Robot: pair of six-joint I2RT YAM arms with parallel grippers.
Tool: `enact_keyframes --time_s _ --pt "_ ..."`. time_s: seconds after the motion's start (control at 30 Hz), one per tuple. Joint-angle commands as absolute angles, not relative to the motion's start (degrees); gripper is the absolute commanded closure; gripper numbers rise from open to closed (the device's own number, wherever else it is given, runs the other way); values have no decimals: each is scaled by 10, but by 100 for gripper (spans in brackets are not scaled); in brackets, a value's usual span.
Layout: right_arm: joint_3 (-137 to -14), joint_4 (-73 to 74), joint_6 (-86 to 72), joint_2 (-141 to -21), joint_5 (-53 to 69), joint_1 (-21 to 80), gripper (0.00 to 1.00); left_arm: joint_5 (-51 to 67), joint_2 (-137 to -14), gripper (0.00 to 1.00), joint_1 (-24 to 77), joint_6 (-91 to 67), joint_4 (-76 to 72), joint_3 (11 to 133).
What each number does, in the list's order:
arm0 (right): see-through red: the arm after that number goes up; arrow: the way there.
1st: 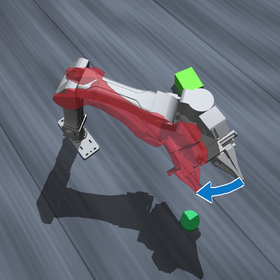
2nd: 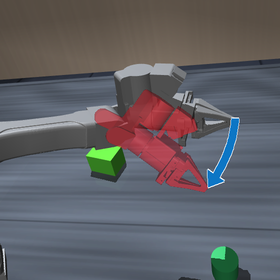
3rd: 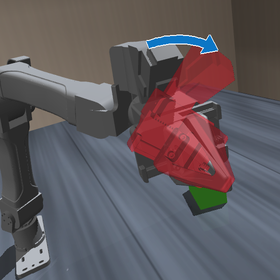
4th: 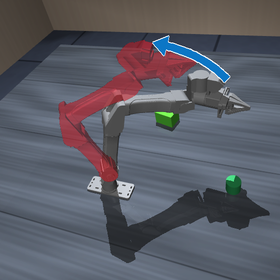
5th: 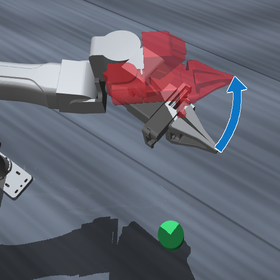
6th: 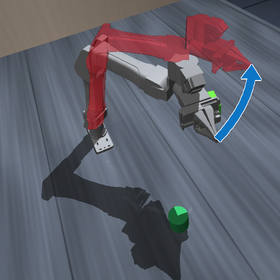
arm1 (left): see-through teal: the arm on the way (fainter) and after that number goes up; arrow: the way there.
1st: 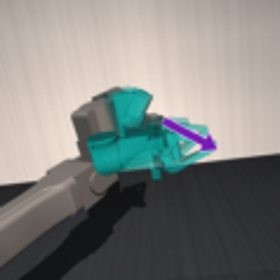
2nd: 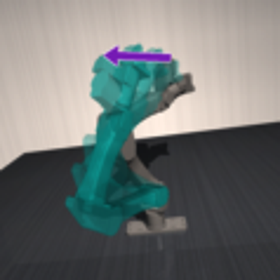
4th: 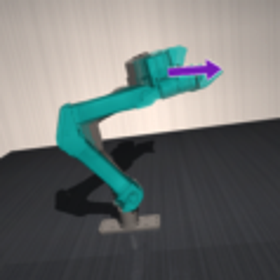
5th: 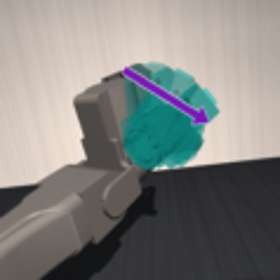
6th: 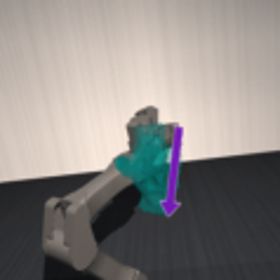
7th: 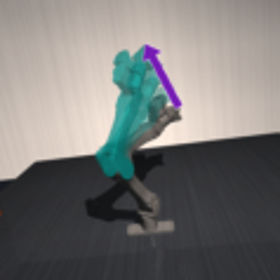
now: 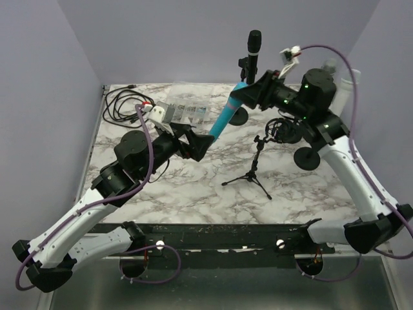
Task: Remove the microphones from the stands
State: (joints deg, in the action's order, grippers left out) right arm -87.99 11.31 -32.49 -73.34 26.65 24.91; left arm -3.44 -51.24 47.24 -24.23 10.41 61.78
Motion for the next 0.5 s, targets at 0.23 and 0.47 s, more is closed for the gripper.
enact_keyframes --time_s 0.23,0.47 --pt "-793 -14 -429 -775 354 331 85 -32 -518 15 444 -248 175 593" --pt "-785 -8 -423 -775 348 335 85 39 -554 29 444 -247 137 585"
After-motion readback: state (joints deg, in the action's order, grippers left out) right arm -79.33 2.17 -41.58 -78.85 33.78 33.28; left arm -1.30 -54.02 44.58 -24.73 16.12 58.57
